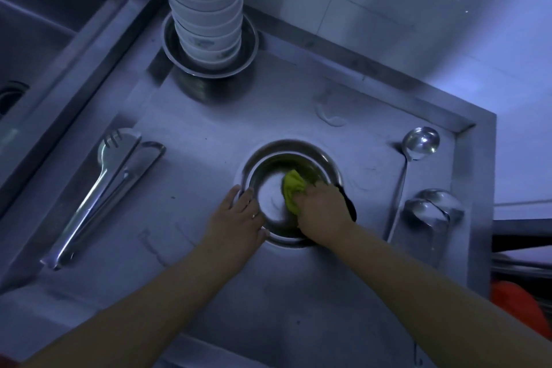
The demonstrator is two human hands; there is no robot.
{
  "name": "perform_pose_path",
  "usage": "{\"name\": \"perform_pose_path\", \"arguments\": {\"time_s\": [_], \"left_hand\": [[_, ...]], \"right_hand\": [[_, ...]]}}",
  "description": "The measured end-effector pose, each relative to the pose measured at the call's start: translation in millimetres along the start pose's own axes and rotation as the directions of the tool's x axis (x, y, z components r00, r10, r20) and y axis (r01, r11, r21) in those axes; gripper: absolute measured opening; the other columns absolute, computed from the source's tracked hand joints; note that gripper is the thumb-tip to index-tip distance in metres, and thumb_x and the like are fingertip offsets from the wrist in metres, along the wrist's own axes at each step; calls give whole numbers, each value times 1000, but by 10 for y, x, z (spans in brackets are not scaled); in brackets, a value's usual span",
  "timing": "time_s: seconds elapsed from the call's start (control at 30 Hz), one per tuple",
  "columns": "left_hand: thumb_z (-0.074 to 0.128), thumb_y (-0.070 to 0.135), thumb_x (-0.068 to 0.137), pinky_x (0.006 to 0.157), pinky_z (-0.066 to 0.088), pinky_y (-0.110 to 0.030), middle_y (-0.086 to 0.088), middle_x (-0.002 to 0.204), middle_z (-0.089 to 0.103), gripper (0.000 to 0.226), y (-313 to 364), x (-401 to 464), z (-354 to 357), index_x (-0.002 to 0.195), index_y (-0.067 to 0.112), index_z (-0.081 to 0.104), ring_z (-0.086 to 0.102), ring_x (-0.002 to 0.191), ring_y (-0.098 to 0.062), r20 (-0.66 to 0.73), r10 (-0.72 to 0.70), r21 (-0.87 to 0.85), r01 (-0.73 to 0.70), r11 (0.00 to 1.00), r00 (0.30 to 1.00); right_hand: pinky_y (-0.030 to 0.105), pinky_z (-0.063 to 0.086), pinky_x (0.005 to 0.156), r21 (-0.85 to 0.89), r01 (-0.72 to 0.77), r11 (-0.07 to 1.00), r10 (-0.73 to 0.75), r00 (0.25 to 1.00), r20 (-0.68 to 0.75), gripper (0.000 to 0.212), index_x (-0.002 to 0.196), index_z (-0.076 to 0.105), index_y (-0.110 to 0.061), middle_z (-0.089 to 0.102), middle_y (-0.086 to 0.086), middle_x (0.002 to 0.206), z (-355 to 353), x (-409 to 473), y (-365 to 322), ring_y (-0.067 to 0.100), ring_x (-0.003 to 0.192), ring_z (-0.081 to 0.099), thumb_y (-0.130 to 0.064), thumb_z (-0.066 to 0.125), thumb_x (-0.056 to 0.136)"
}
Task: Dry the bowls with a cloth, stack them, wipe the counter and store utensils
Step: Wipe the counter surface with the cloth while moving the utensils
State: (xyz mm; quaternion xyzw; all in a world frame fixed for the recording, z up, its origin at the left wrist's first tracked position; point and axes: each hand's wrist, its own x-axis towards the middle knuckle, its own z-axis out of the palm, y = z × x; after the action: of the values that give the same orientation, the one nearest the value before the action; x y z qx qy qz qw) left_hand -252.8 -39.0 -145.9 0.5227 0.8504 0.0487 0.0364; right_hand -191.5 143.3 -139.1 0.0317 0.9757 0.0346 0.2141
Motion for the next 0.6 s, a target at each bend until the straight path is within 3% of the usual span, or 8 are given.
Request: {"name": "perform_pose_path", "arguments": {"time_s": [0.1, 0.2, 0.3, 0.37, 0.43, 0.5, 0.53, 0.6], "left_hand": [[49, 32, 75, 97, 44, -47, -10, 97, 72, 32, 1, -25, -19, 81, 14, 75, 65, 103, -25, 34, -7, -15, 8, 1000, 999], [40, 35, 79, 97, 45, -46, -11, 106, 70, 43, 0, -51, -74, 97, 15, 74, 63, 108, -24, 47, -11, -46, 14, 999, 999], [39, 35, 79, 93, 48, -46, -14, 115, 67, 50, -25, -54, -160, 110, 11, 70, 62, 111, -26, 23, -38, -98, 40, 994, 999], [39, 32, 78, 92, 48, -49, -18, 118, 64, 53, -88, -1, -235, 114, 3, 66, 60, 112, -32, 1, -115, -117, 114, 987, 993], [39, 30, 80, 94, 46, -52, -23, 119, 62, 54, -180, 97, -331, 116, -4, 62, 58, 114, -38, -9, -216, -129, 213, 968, 976], [38, 29, 83, 96, 43, -52, -26, 121, 59, 53, -288, 209, -423, 117, -6, 60, 55, 117, -40, -16, -308, -156, 302, 940, 951], [40, 29, 84, 98, 42, -51, -26, 123, 58, 51, -344, 263, -453, 117, -6, 59, 53, 118, -40, -28, -346, -170, 337, 926, 938], [49, 23, 86, 101, 39, -49, -25, 125, 56, 44, -446, 362, -467, 119, -6, 58, 51, 121, -39, -57, -412, -207, 393, 896, 909]], "right_hand": [[34, 43, 78, 224, 12, 974, -21, 999, 39, 34, 115, 64, -21, 65, 10, 101, 33, -141, -98, 30, 93, 57, -20, 49, 84], [30, 42, 85, 579, -105, 808, 151, 988, -32, 37, 116, 67, -23, 68, 7, 106, -15, -267, -93, 26, 101, 57, -12, 56, 82], [19, 41, 81, 812, -171, 559, 454, 882, -127, 37, 111, 69, -23, 67, -1, 102, -141, -335, -61, 15, 100, 58, -5, 58, 81], [3, 34, 78, 871, -86, 484, 599, 758, -258, 35, 106, 67, -27, 60, -19, 92, -307, -288, -28, 0, 92, 53, -8, 55, 80], [-2, 29, 83, 814, -10, 580, 652, 605, -457, 34, 110, 67, -17, 61, -16, 98, -464, -138, 13, 8, 92, 49, -8, 56, 79], [13, 37, 90, 734, 17, 679, 603, 556, -572, 33, 114, 66, -10, 66, 3, 110, -609, 107, 42, 19, 98, 52, -14, 53, 84], [25, 42, 92, 698, 12, 716, 547, 611, -572, 35, 117, 64, -11, 65, 7, 115, -667, 267, 48, 23, 101, 54, -21, 47, 88], [39, 41, 95, 495, -85, 865, 347, 814, -466, 46, 123, 59, -18, 59, 6, 125, -721, 642, 32, 27, 114, 52, -36, 32, 91]]}}
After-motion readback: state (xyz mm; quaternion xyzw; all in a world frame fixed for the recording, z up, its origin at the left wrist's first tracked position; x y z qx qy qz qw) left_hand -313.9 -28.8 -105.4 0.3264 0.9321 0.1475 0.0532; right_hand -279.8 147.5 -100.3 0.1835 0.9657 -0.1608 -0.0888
